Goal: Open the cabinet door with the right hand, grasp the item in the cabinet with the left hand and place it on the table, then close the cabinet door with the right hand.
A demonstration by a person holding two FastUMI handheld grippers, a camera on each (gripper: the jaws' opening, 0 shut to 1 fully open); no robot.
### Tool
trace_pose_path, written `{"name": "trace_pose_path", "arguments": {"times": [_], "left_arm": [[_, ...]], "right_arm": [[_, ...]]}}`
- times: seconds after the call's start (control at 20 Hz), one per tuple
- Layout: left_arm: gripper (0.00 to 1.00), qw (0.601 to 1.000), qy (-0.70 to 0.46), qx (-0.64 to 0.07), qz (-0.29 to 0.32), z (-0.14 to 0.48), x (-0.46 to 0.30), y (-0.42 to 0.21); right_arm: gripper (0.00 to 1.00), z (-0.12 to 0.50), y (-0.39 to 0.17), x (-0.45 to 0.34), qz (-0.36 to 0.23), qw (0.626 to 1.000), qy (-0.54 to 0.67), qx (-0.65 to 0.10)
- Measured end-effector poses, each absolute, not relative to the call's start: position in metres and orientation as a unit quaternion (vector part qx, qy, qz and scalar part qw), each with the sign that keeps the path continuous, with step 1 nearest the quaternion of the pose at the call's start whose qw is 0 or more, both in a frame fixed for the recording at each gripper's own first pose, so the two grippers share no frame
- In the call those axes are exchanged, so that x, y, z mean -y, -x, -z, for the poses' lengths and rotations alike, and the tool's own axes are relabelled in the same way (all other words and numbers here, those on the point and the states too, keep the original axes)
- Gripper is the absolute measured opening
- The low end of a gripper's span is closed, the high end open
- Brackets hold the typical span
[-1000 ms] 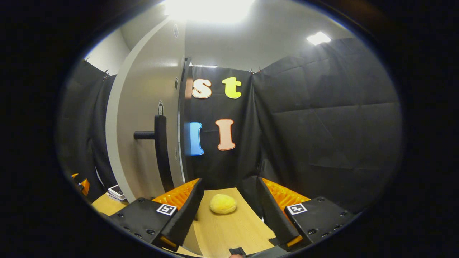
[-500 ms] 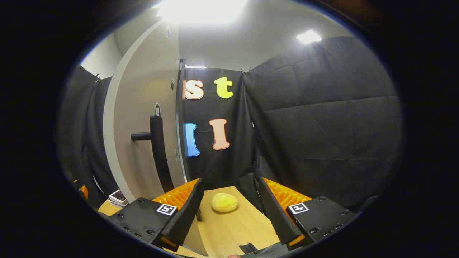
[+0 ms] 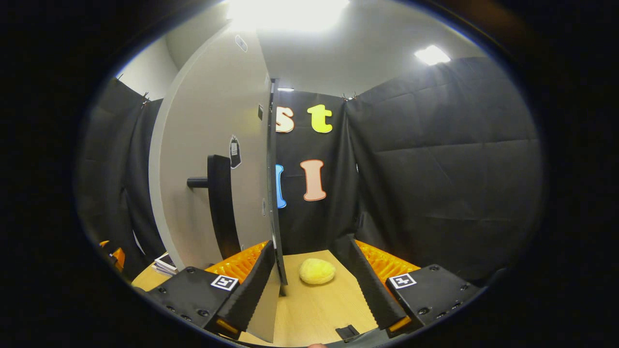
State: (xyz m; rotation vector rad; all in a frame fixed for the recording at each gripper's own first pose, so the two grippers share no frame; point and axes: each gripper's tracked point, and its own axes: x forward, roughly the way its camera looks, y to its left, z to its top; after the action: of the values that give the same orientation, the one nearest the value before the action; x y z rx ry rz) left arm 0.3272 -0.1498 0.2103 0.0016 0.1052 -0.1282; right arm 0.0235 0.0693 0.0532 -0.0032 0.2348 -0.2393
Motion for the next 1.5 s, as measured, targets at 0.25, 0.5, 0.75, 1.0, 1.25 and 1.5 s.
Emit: {"name": "trace_pose_path", "arguments": {"times": [0.25, 0.5, 0.75, 1.0, 1.25, 1.5], "left_arm": [[0.87, 0.997, 0.006, -0.053, 0.063, -0.208, 0.139, -0.327], [0.87, 0.997, 0.009, -0.052, 0.057, -0.209, 0.128, -0.327], [0.87, 0.997, 0.008, -0.054, 0.047, -0.209, 0.115, -0.319], [0.87, 0.998, 0.006, -0.059, 0.037, -0.206, 0.105, -0.311], [0.87, 0.998, 0.003, -0.065, 0.027, -0.205, 0.094, -0.305], [0.87, 0.997, 0.002, -0.071, 0.018, -0.205, 0.085, -0.3]], "right_arm": [[0.97, -0.052, -0.032, -0.097, 0.095, 0.988, 0.007, -0.12], [0.97, -0.049, -0.045, -0.13, 0.059, 0.991, 0.005, -0.121], [0.97, -0.05, -0.054, -0.157, 0.032, 0.993, -0.014, -0.115], [0.97, -0.046, -0.073, -0.176, 0.002, 0.993, -0.025, -0.115], [0.97, -0.044, -0.091, -0.218, -0.041, 0.992, -0.037, -0.111], [0.98, -0.036, -0.118, -0.247, -0.071, 0.99, -0.041, -0.113]]}}
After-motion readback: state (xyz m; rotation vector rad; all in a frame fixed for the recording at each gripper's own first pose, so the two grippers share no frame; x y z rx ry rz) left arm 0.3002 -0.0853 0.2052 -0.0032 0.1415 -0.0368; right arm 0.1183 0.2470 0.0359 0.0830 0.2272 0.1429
